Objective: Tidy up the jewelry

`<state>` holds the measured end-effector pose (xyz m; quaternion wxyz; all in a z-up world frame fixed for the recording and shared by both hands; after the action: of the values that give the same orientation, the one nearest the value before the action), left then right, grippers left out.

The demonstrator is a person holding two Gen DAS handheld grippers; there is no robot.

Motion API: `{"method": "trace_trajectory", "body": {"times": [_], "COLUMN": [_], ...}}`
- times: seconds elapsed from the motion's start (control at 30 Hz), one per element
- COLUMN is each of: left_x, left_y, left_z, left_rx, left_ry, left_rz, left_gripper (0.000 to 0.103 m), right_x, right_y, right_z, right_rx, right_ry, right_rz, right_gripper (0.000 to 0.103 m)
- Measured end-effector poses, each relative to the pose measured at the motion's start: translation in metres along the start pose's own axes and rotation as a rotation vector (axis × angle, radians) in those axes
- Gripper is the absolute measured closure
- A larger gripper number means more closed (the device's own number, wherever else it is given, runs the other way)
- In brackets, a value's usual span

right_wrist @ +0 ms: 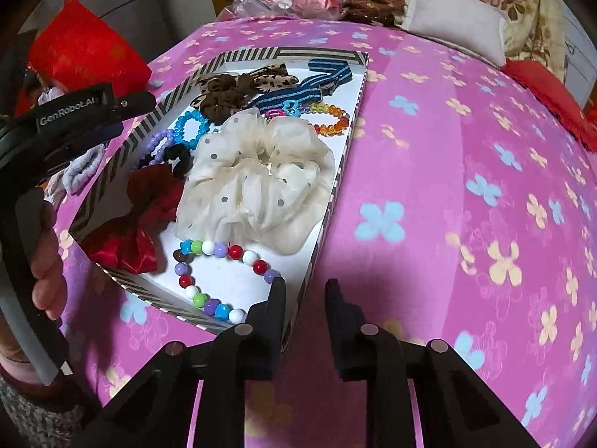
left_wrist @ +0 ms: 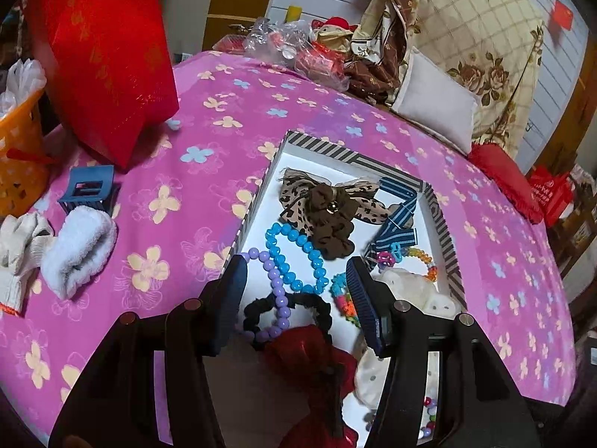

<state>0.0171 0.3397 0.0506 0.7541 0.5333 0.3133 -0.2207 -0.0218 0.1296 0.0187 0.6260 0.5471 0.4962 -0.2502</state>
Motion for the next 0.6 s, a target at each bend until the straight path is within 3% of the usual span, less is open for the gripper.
{"method": "trace_trajectory", "body": {"times": [0.1,0.2,0.3,0.43,0.6], "left_x": [0.001,-0.001,-0.005,-0.012,-0.020], "left_y": [-0.002,-0.004,-0.006,-0.008,-0.013], "left_z": [0.004,0.010,0.018,0.028,0.037], "left_rx": [0.013,0.033,0.063,0.095,0.119], "left_ry": [-0.001,0.007,0.010,0.022,0.061], "left_rz": [-0.006,0.002,0.017,0.042,0.066], "left_gripper": [0.048,0.048,0.048,0.047,0.046], "right_x": [-0.003,-0.012,-0.027,-0.045,-0.051], "right_y": [-0.003,-0.005,-0.006,-0.009,-0.014], "right_z": [-0.002,-0.002,0.002,0.009,0.026], "right_rx": [-0.017,-0.012,0.004,-0.010,0.024], "right_ry": [-0.014,-0.005,0.005,-0.031,-0.037], "right_rz": [0.017,0.054,0.114,0.166,0.167], "right_gripper": [0.082,0.075,0.056,0.055,0.054]}}
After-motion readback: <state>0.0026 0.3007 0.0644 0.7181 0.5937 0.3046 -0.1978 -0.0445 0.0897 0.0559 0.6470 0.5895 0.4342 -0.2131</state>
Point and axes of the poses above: each gripper's, at about its wrist camera, not at the fingertips, and x roughly the way its jaws point, z to its right, y to its top, the point moved 2 cm from there along x, roughly the way its jaws point, and after that the axes turned 1 degree about x, right-handed, at the moved point
